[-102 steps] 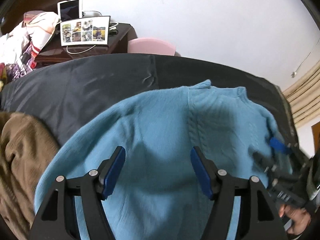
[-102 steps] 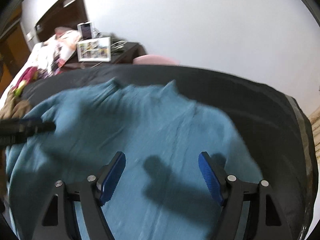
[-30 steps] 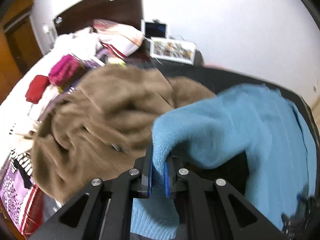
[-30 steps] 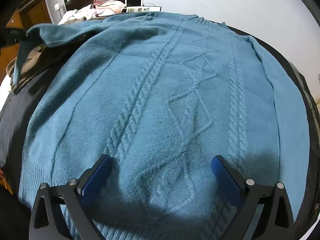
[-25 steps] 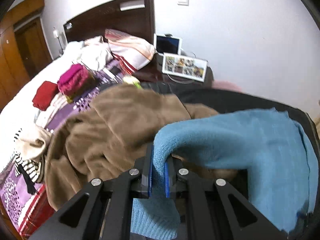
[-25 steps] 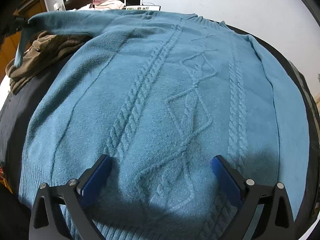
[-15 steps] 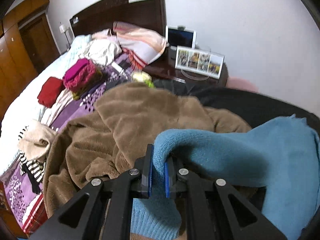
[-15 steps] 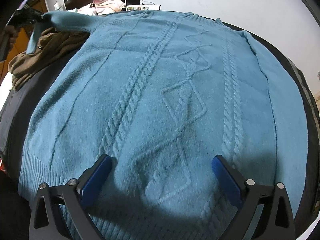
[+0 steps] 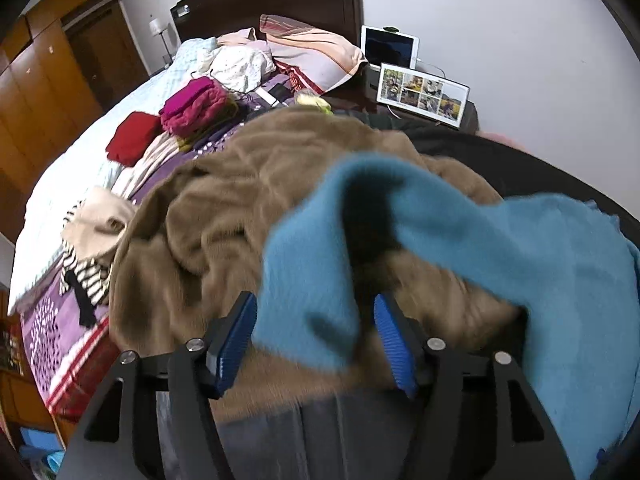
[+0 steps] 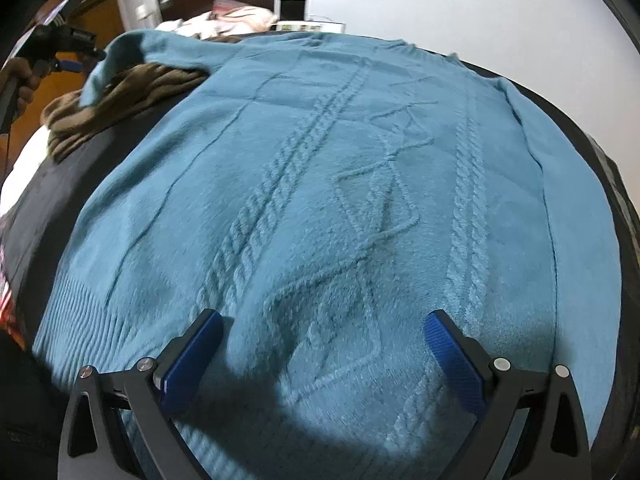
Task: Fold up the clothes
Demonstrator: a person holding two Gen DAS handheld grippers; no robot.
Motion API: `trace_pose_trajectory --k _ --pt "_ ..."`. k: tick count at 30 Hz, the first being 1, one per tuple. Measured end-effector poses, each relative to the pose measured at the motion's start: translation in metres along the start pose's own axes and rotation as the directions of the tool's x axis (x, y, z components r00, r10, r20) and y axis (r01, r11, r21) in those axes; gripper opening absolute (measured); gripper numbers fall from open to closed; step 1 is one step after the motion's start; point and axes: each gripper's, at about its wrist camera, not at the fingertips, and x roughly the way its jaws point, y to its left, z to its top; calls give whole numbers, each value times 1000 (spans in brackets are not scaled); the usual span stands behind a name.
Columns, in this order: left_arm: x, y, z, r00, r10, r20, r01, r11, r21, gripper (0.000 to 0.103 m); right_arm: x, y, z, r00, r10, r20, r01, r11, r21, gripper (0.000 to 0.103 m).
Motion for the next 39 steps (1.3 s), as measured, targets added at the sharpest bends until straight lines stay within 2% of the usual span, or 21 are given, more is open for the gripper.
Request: trace_pose_trajectory --k 5,7,10,13,15,18,21,24,26,39 --pt "-29 -62 -62 992 -118 -53 123 987 104 69 2 -6 -4 999 33 10 -33 999 -4 102" --pt "-39 -95 -89 976 -196 -97 209 966 149 69 -10 -21 -20 998 55 24 -55 998 16 102" --pt "-49 -139 -123 956 -258 -138 284 934 219 69 -13 -45 -32 1000 2 0 -2 999 38 102" --pt "-59 -179 -155 938 -300 -175 340 896 287 69 -27 -72 -51 999 -32 9 31 997 64 102" --pt "-63 -200 -173 929 -315 -193 364 870 332 69 -35 -78 -60 999 -38 26 37 999 36 102" --pt "-64 -222 -196 938 -288 -192 343 847 405 69 -41 -79 -71 998 -42 37 43 999 -23 102" --pt "-58 -226 -209 942 -262 -211 330 844 423 69 -44 -77 -83 999 -36 31 38 996 -78 102" --pt "-50 -223 -221 941 -243 -236 323 852 411 69 -46 -80 -86 1000 -4 13 6 995 -102 102" --pt "-51 -218 -225 938 -259 -230 333 857 393 69 -48 -83 -87 1000 9 -3 -9 993 -120 102" --pt "-69 -176 -265 933 -258 -250 346 830 437 71 -49 -87 -100 998 49 -50 -56 989 -135 103"
